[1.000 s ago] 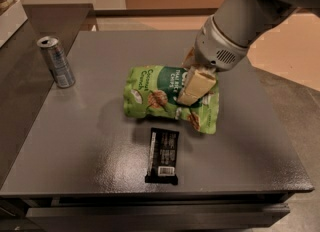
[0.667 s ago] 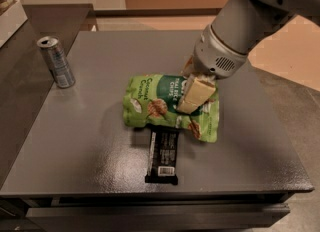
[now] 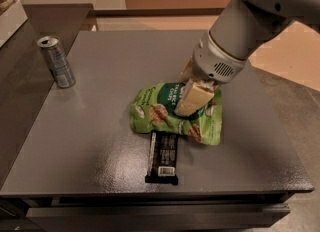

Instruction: Move green rice chip bag near rxbar chocolate

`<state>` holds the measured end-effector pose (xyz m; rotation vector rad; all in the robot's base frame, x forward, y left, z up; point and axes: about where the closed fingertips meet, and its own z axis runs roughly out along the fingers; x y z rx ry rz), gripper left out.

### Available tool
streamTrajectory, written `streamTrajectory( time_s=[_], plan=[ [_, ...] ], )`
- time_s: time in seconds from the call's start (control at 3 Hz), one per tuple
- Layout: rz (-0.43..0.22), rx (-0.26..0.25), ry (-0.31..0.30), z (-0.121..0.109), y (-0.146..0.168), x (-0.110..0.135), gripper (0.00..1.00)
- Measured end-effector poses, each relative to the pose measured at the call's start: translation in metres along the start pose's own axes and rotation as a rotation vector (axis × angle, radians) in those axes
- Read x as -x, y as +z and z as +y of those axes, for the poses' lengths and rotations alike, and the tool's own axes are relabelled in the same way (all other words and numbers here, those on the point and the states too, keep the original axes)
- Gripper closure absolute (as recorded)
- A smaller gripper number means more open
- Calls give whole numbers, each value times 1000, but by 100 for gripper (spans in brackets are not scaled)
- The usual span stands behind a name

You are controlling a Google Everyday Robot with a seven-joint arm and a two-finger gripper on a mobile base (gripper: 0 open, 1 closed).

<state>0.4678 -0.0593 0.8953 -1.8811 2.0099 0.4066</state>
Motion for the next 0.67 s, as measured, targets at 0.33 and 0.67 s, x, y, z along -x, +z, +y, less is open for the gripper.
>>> streamTrajectory(
  time_s=[0.33, 0.67],
  plan=[
    [0, -1, -2, 1, 0, 1, 0],
    [0, -1, -2, 1, 0, 1, 0]
  ],
)
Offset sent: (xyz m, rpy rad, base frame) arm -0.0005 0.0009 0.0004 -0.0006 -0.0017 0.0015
